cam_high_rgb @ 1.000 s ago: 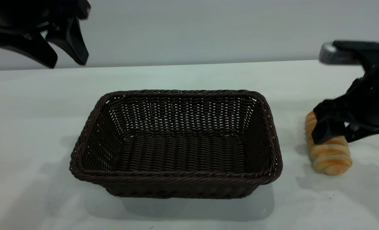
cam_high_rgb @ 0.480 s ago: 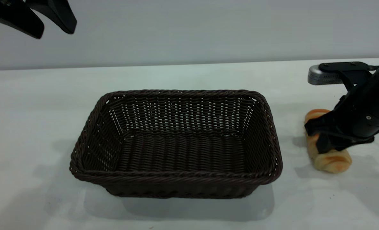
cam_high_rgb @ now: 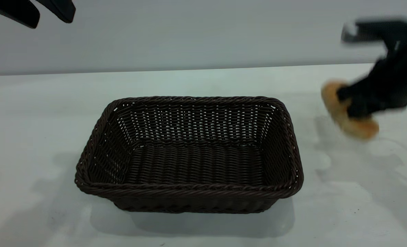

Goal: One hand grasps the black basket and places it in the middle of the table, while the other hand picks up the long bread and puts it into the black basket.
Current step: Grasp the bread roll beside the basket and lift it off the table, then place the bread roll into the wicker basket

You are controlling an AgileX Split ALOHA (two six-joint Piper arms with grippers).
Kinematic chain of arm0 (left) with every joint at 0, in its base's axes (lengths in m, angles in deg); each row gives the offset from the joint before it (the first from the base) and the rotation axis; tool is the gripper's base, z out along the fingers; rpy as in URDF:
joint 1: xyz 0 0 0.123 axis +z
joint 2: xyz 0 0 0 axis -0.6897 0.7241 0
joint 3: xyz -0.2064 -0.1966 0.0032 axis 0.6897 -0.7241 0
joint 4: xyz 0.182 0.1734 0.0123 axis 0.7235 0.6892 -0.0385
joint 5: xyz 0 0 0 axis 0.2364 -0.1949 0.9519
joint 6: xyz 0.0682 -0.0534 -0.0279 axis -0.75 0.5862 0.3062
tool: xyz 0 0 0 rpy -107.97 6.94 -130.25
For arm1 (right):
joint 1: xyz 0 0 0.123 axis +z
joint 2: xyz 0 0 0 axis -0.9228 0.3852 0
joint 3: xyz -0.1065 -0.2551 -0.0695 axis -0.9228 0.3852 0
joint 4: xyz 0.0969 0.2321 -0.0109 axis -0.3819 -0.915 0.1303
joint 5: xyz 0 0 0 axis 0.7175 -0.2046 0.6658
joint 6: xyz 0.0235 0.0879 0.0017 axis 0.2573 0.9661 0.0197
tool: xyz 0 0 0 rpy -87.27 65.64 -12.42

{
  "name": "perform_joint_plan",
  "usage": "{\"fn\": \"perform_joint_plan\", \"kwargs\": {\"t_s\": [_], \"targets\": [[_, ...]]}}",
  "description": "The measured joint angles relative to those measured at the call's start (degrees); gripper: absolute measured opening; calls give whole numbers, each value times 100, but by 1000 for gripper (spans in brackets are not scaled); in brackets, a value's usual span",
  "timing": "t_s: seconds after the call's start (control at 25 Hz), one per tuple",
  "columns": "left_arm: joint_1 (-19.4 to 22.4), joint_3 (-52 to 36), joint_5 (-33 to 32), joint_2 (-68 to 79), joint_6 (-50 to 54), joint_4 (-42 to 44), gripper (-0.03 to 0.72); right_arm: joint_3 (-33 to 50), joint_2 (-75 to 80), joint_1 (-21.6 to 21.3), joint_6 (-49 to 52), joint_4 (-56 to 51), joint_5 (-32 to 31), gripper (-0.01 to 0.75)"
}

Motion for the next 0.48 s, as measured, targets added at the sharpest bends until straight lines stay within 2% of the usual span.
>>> {"fn": "perform_joint_plan", "kwargs": {"t_s": [0.24, 0.36, 0.48], "targets": [[0, 0, 0, 0, -14, 0, 544, 0, -1049, 73, 0, -162, -1237, 31], [0, 0, 0, 0, -14, 0, 544, 5, -1068, 434, -77, -178, -1689, 31], [0, 0, -33, 0, -14, 0, 544, 5, -941, 1003, -333, -351, -1679, 31]]}}
